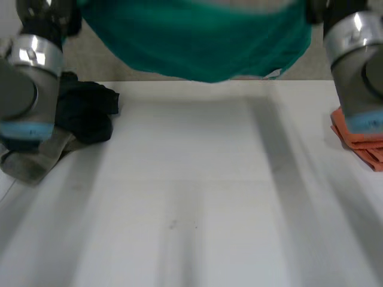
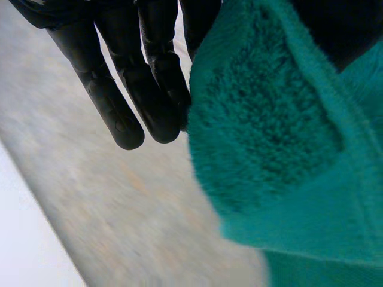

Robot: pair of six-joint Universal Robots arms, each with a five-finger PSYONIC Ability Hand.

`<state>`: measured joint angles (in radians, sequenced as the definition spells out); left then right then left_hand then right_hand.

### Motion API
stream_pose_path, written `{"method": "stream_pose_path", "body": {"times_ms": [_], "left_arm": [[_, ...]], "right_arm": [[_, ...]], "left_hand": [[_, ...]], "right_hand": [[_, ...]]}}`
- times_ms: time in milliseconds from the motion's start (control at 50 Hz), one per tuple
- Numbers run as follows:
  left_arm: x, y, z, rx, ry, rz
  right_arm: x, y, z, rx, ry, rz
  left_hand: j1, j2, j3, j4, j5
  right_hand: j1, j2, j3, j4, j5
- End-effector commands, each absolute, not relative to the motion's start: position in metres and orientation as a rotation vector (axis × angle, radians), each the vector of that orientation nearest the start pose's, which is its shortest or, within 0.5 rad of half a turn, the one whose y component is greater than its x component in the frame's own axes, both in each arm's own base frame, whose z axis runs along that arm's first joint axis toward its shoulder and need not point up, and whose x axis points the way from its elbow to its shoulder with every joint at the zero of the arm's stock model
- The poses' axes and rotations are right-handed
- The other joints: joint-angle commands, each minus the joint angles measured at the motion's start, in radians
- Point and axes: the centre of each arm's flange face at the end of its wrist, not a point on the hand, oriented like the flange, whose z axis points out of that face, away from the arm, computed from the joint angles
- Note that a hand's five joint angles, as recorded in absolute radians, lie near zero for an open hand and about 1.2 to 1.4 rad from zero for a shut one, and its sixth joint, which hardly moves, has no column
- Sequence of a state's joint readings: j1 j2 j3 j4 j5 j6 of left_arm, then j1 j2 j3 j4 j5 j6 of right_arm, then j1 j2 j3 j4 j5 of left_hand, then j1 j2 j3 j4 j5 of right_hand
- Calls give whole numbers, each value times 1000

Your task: Fold the laundry.

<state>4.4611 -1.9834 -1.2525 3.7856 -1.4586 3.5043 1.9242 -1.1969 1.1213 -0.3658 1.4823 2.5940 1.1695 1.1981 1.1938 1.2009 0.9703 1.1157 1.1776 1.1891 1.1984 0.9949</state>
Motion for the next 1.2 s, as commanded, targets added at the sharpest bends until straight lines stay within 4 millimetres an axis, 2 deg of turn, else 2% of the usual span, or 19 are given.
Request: {"method": "stream_pose_path", "body": {"times_ms": [20,80,160,240,340,360,400,440,500,540,640,720,880,1000,1060,1080,1140,1180,1200], "left_arm": [[-245,-346,237,838,1769,-2486],[-242,-327,203,888,1915,-2375],[-240,-308,176,936,2036,-2271],[-239,-299,164,960,2091,-2215],[-237,-297,162,964,2128,-2175],[-237,-297,162,965,2133,-2170],[-235,-297,164,959,2147,-2156],[-234,-297,168,953,2153,-2153],[-233,-295,175,945,2163,-2154],[-233,-296,178,943,2161,-2158],[-235,-302,188,933,2125,-2196],[-237,-306,193,930,2104,-2217],[-239,-306,195,935,2095,-2228],[-238,-306,195,924,2112,-2225],[-237,-305,195,911,2141,-2217],[-237,-305,195,909,2147,-2212],[-237,-305,198,905,2175,-2201],[-236,-304,200,896,2214,-2180],[-235,-304,201,889,2230,-2174]], "right_arm": [[264,-315,263,-1127,1933,-2314],[257,-298,228,-1211,2083,-2121],[254,-284,190,-1277,2182,-1932],[256,-285,163,-1311,2208,-1804],[248,-301,162,-1248,2227,-1803],[245,-306,165,-1214,2234,-1807],[242,-310,167,-1166,2245,-1810],[235,-318,172,-1063,2268,-1807],[215,-331,176,-859,2347,-1757],[209,-333,176,-798,2382,-1711],[200,-322,169,-723,2449,-1490],[200,-315,161,-707,2447,-1418],[204,-318,146,-585,2393,-1461],[208,-327,126,-493,2387,-1443],[222,-331,115,-526,2372,-1453],[231,-331,109,-549,2366,-1459],[236,-335,105,-550,2377,-1476],[237,-339,107,-534,2388,-1497],[236,-341,109,-529,2385,-1517]], "left_hand": [[215,187,191,184,240],[210,181,185,178,234],[172,143,147,140,196],[151,122,127,120,176],[86,58,62,55,111],[86,58,62,55,111],[60,31,36,29,85],[51,22,27,20,76],[48,20,24,17,73],[48,20,24,17,73],[48,20,24,17,73],[48,20,24,17,73],[45,17,21,14,70],[48,20,24,17,73],[60,31,35,28,84],[66,37,41,34,90],[83,55,59,52,108],[95,66,71,64,120],[101,72,77,69,126]], "right_hand": [[281,219,207,198,227],[281,219,207,198,227],[281,219,207,198,227],[281,219,207,198,227],[281,219,207,198,227],[37,-24,-36,-45,-16],[-275,-337,-348,-358,-329],[-443,-505,-516,-525,-496],[-560,-622,-634,-643,-614],[-622,-684,-696,-705,-676],[-652,-714,-725,-735,-706],[-652,-714,-725,-735,-706],[-655,-717,-728,-738,-709],[-640,-702,-714,-723,-694],[-614,-676,-687,-697,-668],[-553,-615,-626,-635,-607],[-333,-395,-406,-416,-387],[171,109,97,88,117],[279,218,206,197,226]]}}
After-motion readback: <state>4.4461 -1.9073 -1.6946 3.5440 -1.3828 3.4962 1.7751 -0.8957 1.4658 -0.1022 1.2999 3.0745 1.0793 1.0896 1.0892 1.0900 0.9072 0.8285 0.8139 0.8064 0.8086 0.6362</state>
